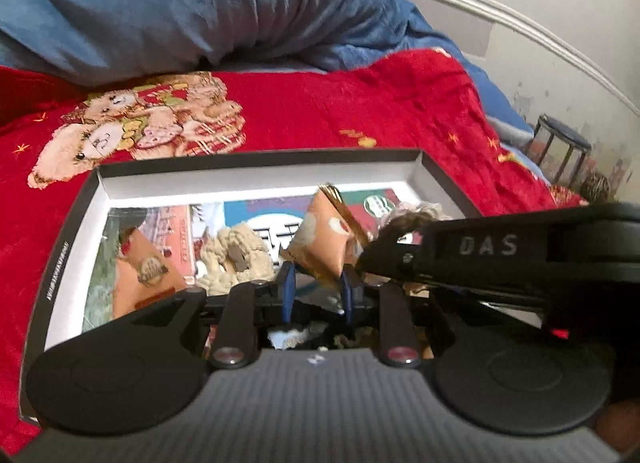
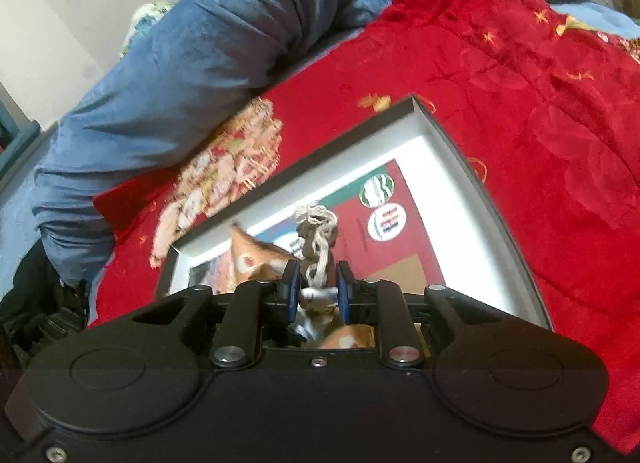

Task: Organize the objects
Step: 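Carry the ruffled scrunchie and the candy over the black box with both tools, then open both tools to drop the scrunchie and candy into the box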

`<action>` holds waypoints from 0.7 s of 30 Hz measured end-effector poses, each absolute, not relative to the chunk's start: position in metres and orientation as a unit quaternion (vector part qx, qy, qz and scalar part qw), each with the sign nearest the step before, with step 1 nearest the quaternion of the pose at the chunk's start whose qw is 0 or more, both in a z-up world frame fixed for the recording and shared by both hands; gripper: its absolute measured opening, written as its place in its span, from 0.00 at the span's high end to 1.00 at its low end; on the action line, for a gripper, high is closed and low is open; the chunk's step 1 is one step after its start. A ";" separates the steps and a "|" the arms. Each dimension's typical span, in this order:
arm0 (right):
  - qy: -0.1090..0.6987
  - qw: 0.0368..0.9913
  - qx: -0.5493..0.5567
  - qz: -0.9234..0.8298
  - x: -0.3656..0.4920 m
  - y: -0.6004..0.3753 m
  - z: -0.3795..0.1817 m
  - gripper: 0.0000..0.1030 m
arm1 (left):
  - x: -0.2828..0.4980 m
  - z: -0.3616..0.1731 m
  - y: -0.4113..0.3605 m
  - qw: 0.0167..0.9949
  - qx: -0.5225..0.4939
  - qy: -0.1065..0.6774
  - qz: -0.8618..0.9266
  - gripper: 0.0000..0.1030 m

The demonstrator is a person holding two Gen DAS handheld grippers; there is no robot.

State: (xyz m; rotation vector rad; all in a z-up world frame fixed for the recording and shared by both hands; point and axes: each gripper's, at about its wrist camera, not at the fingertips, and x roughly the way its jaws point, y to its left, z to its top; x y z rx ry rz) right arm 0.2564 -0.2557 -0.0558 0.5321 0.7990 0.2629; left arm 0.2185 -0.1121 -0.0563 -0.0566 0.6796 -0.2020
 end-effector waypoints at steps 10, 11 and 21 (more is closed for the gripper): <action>0.424 0.851 0.289 0.116 0.261 -0.268 -0.067 0.81 | 0.217 -0.059 -0.120 0.934 -0.011 0.339 -0.107 0.69; 0.425 0.848 0.294 0.116 0.262 -0.270 -0.069 0.81 | 0.218 -0.059 -0.120 0.934 -0.013 0.340 -0.107 0.66; 0.419 0.848 0.303 0.116 0.261 -0.272 -0.066 0.62 | 0.217 -0.057 -0.120 0.933 -0.009 0.346 -0.103 0.50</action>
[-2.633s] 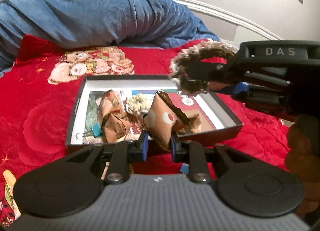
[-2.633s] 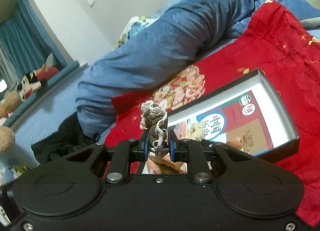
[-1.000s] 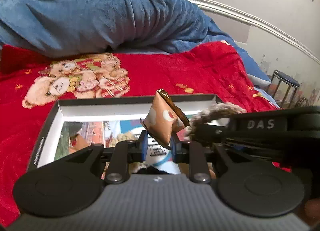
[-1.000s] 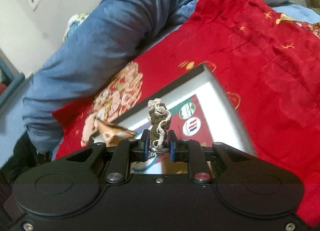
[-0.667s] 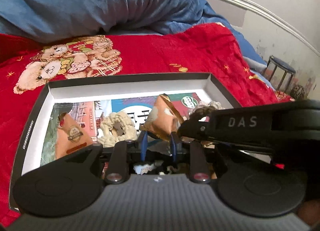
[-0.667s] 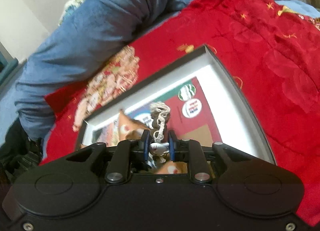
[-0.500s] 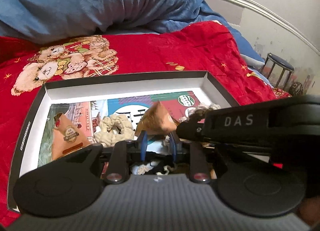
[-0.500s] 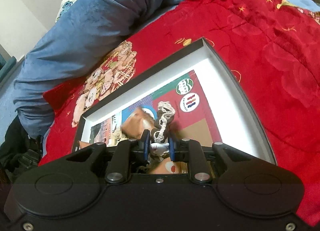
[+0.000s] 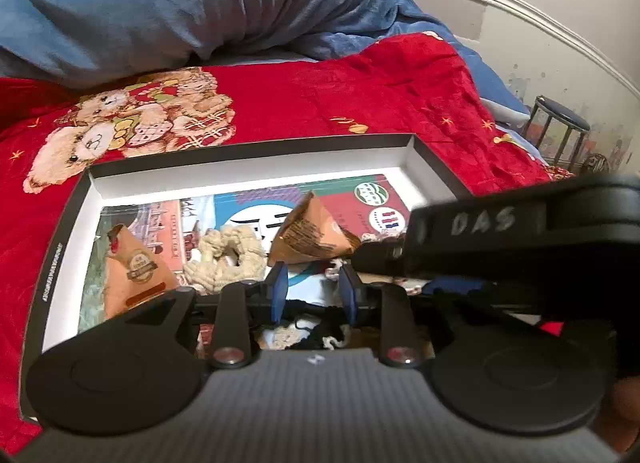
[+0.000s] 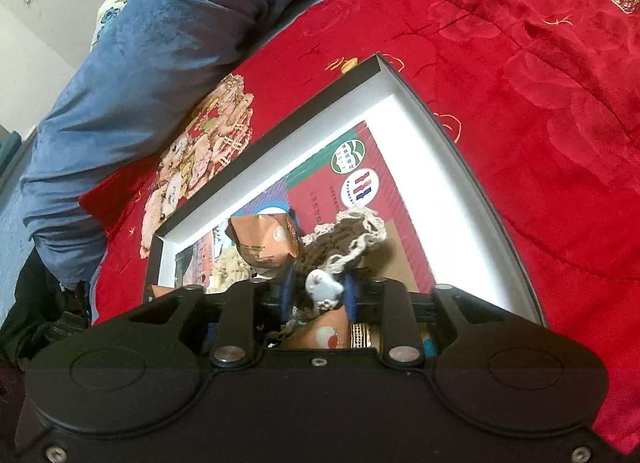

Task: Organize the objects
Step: 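Open both tools to drop the scrunchie and candy into the box, then grasp the blue binder clip with the right tool while the left tool grasps the light blue scrunchie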

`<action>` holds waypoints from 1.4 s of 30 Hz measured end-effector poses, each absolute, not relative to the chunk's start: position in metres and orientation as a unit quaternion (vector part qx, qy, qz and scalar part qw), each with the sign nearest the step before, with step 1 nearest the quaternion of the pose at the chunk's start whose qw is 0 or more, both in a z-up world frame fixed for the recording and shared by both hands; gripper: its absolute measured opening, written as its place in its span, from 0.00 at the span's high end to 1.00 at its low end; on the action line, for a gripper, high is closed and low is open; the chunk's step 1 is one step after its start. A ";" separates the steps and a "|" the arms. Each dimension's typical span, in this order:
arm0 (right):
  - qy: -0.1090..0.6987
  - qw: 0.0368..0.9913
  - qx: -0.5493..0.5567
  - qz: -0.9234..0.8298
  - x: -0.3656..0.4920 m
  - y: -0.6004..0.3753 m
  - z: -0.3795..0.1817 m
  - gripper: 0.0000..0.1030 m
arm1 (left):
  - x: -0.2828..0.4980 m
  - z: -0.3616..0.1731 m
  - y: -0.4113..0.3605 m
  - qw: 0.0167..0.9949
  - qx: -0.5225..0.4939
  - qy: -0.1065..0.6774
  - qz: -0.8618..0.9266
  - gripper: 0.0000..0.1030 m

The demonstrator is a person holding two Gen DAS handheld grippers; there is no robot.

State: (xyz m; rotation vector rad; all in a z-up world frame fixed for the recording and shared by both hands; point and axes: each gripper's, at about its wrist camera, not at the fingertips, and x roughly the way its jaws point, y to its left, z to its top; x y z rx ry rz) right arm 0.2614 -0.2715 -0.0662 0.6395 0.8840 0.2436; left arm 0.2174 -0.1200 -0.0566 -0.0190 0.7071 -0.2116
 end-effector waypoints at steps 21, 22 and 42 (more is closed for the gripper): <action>0.372 0.842 0.348 0.177 0.250 -0.276 -0.047 0.19 | 0.208 -0.033 -0.120 0.936 -0.007 0.334 -0.113 0.21; 0.372 0.843 0.348 0.176 0.250 -0.275 -0.046 0.19 | 0.207 -0.032 -0.121 0.936 -0.004 0.334 -0.113 0.21; 0.319 0.889 0.281 0.169 0.141 -0.297 0.015 0.18 | 0.088 0.027 -0.116 0.945 0.025 0.310 -0.102 0.12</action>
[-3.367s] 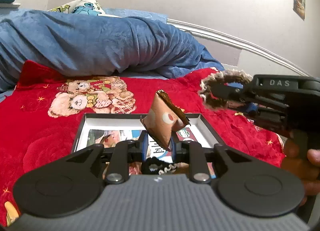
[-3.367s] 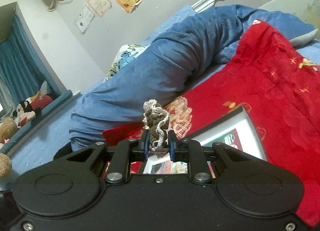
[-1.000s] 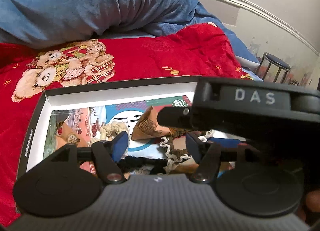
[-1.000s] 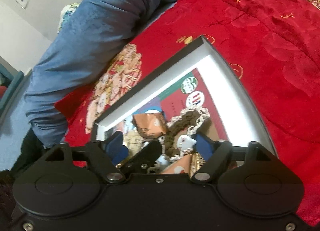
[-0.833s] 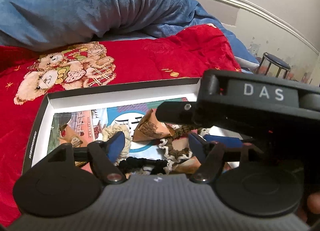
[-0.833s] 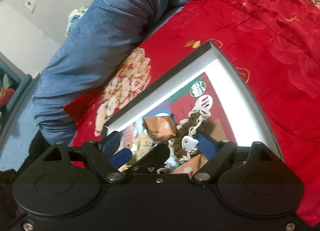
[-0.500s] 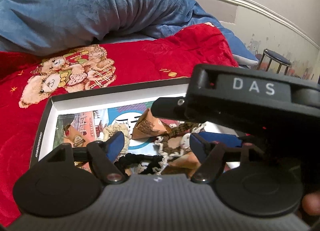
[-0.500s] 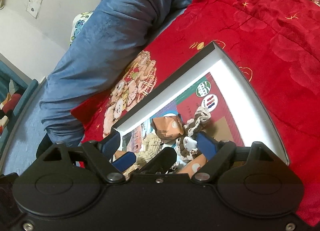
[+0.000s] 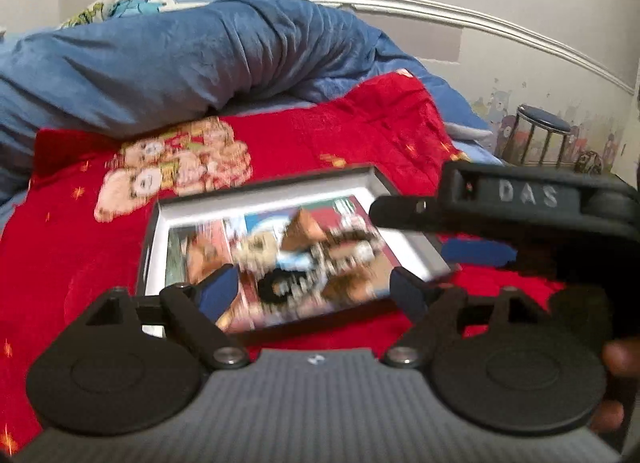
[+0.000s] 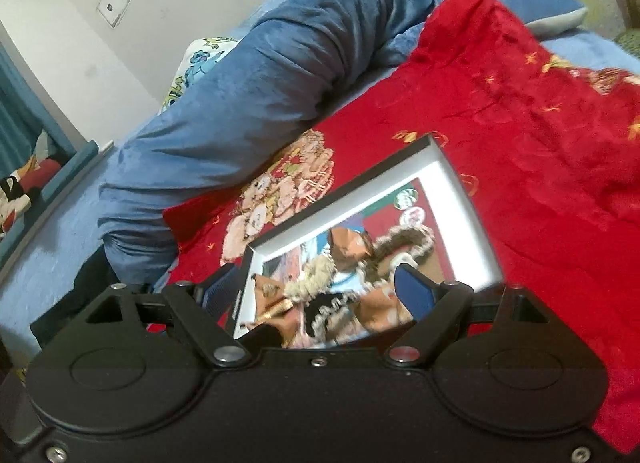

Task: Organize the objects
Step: 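Grasp the blue binder clip with the right tool while the left tool grasps the light blue scrunchie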

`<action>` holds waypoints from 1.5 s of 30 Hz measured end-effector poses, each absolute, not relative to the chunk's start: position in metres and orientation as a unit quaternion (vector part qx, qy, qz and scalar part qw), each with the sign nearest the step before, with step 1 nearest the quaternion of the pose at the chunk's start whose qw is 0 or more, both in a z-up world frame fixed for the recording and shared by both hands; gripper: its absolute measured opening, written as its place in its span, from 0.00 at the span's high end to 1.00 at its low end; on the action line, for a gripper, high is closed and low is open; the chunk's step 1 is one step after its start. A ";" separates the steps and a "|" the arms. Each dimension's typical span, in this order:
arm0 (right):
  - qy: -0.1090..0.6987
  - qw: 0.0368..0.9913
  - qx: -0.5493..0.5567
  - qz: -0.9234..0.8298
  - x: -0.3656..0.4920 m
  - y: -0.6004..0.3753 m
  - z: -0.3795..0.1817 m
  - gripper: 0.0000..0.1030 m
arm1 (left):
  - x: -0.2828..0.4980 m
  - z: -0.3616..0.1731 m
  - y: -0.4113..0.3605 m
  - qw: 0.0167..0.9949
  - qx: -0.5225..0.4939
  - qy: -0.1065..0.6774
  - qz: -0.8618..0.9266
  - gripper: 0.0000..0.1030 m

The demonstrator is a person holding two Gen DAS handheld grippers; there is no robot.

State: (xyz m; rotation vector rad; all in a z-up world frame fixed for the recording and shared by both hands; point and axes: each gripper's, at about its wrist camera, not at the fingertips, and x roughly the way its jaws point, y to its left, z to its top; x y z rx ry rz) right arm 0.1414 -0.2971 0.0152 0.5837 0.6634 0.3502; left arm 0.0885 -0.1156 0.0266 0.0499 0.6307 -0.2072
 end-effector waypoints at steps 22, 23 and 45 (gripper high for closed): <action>0.398 0.880 0.231 0.122 0.119 -0.291 -0.022 0.17 | 0.055 -0.063 -0.133 0.918 0.041 0.385 -0.090 0.82; 0.399 0.880 0.228 0.123 0.120 -0.289 -0.022 0.17 | 0.053 -0.059 -0.131 0.921 0.046 0.380 -0.080 0.83; 0.439 0.870 0.137 0.178 0.131 -0.219 -0.056 0.30 | 0.072 -0.045 -0.059 0.932 -0.036 0.350 0.089 0.80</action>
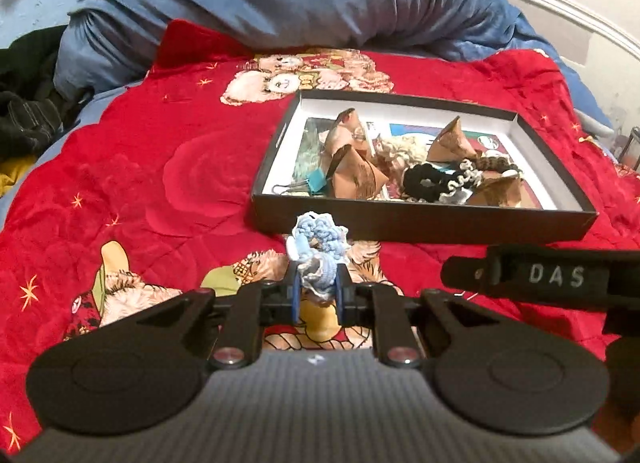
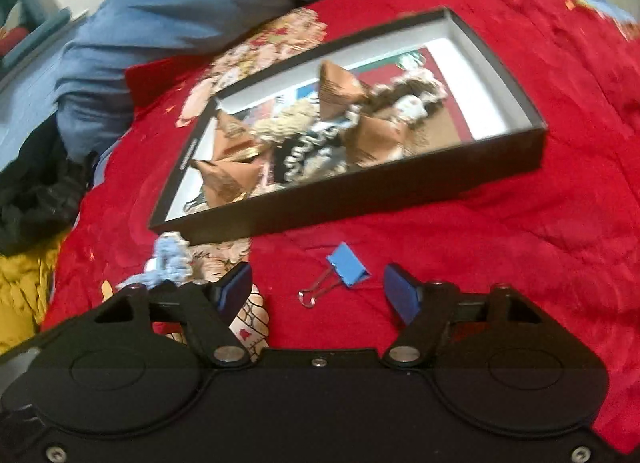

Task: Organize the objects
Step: 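Grasp the blue binder clip with the right tool while the left tool grasps the light blue scrunchie, then carry the binder clip and the light blue scrunchie over the box with both tools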

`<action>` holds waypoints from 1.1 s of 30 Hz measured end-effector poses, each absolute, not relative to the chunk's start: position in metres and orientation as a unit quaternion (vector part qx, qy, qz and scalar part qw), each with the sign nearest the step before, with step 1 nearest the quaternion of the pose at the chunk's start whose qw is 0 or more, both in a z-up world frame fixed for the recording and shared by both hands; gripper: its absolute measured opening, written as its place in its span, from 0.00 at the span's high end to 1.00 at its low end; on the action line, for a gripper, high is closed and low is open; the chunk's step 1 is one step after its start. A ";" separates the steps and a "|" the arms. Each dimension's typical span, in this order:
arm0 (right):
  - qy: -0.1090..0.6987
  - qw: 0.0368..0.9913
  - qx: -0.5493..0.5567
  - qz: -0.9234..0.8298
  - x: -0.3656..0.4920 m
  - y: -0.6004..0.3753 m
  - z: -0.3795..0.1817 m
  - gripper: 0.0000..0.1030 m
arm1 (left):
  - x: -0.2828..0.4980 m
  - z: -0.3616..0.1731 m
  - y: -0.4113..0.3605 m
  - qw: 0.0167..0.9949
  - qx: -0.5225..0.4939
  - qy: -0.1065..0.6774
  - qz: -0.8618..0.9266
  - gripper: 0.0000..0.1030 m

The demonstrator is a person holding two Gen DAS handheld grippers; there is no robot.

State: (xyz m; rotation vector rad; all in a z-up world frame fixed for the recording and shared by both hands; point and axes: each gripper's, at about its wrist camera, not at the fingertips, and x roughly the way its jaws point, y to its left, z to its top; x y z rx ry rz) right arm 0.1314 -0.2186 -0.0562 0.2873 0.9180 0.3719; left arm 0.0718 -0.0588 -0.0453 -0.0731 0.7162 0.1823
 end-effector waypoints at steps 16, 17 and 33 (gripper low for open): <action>0.418 0.899 0.002 0.134 0.131 -0.182 -0.067 0.74 | 0.090 -0.057 -0.034 0.908 -0.127 0.386 0.104 0.79; 0.416 0.899 0.001 0.135 0.131 -0.182 -0.066 0.74 | 0.089 -0.056 -0.035 0.909 -0.126 0.385 0.103 0.79; 0.381 0.903 0.109 0.165 0.125 -0.209 -0.035 0.75 | 0.077 -0.041 -0.039 0.928 -0.114 0.342 0.092 0.79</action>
